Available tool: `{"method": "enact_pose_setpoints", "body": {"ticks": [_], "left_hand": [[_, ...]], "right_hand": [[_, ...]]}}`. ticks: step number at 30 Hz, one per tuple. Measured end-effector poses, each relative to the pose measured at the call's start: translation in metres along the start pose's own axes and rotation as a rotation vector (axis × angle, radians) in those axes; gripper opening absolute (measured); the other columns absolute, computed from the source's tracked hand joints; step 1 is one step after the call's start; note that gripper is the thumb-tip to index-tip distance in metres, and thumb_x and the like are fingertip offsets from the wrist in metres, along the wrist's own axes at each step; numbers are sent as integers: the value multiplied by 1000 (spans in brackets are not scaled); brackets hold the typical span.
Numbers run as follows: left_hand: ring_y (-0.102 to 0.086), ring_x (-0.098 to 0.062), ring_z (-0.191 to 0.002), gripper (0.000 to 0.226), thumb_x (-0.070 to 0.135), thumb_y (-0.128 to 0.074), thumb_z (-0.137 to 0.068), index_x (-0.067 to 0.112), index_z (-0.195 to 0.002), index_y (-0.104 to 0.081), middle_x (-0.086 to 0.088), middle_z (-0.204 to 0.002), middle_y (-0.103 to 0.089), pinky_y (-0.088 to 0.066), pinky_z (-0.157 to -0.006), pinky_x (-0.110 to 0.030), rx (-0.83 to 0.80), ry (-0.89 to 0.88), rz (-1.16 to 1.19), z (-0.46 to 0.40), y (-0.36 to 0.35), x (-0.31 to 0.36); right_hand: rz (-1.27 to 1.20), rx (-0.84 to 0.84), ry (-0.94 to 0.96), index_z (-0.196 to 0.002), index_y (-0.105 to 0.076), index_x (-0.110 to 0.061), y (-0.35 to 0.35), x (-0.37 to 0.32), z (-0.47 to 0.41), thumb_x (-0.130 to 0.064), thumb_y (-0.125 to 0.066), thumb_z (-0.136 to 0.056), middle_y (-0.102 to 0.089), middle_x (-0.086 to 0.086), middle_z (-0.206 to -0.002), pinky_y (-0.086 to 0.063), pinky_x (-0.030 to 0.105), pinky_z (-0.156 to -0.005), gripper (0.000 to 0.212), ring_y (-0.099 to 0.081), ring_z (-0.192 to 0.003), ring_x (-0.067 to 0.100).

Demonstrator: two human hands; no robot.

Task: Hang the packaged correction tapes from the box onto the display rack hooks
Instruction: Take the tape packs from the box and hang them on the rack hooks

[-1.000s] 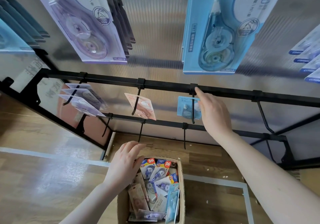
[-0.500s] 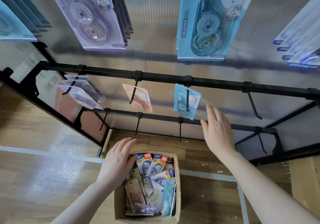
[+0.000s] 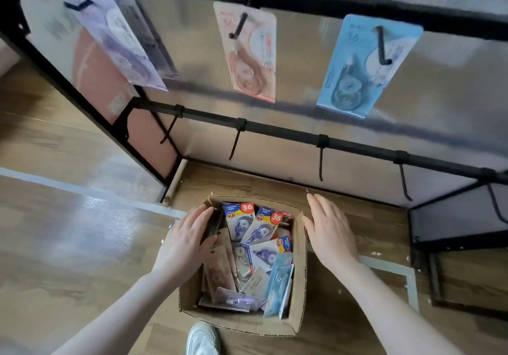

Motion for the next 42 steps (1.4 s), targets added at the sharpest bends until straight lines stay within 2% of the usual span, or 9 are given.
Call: {"method": "enact_pose_setpoints", "body": {"ticks": [4,9,14,16,19,26,32,36,42], "left_hand": [[-47,-28,-126,67,52,-32,-80,16,-135,-46,-7,-138,-49,-41,-100,-40,-32,35,-14,-1,-81,-37],[-56,-27,-117,56,42,-46,-83,11,-130,-52,-9,-130,-56,-44,-94,-39,-60,-23,-59,-10,-172,-64],[-27,-21,-138,62,34,-45,-94,19,-148,-18,-3,-151,-25,-29,-108,-30,-265,20,-114,-29,-249,-90],[-30,-22,-134,68,37,-50,-91,23,-148,-15,-1,-150,-23,-33,-105,-31,-335,54,-158,-37,-265,-99],[-39,-21,-126,68,39,-53,-89,23,-145,-19,-3,-146,-24,-41,-98,-29,-328,77,-162,-41,-276,-106],[-43,-25,-115,42,31,-54,-89,18,-129,-45,-6,-132,-35,-40,-93,-33,-239,47,-264,-37,-271,-114],[-53,-31,-99,17,33,-78,-64,21,-73,-71,-11,-114,-61,-52,-78,-41,-287,-19,-407,-42,-282,-120],[-24,-29,-134,27,32,-50,-90,21,-112,-60,-8,-149,-24,-23,-108,-38,-315,40,-380,-44,-292,-121],[-32,-28,-127,12,27,-64,-79,19,-88,-63,-5,-144,-33,-36,-95,-34,-288,-76,-305,-54,-275,-106]], "right_hand": [[0,-101,70,-147,-23,-18,-91,8,-10,-37,-34,-99,-26,1,-152,-19,27,-112,54,-25,-139,16],[-22,-147,145,-147,-22,-23,-187,30,-25,-39,-32,-99,-28,-6,-150,-22,24,-110,51,-28,-137,11],[143,-68,279,-125,-57,-16,-240,35,-41,-32,-56,-89,-62,0,-119,-50,32,-87,39,-61,-105,17],[219,-60,318,-123,-57,-18,-248,29,-45,-32,-55,-90,-63,-1,-114,-50,31,-83,36,-62,-101,17],[217,-91,348,-136,-41,-22,-259,28,-48,-32,-43,-97,-53,-3,-128,-42,27,-94,40,-51,-117,14],[347,-143,295,-121,-57,-19,-261,34,-50,-21,-58,-88,-64,1,-111,-49,29,-82,33,-61,-102,19],[379,-175,284,-126,-55,-15,-265,29,-51,-23,-67,-83,-64,3,-111,-51,31,-80,46,-62,-99,20],[383,-162,336,-132,-44,-16,-264,29,-49,-21,-49,-94,-56,4,-123,-43,31,-90,39,-54,-112,22],[469,-201,317,-119,-50,-16,-264,29,-51,-18,-50,-92,-58,5,-115,-42,31,-85,27,-56,-105,22]]}}
Point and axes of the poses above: each hand's wrist, its own z-axis away from the middle knuckle, its own y-axis out of the back of the hand, x = y × z, the point moved 6 cm from there along -z, towards the middle knuckle
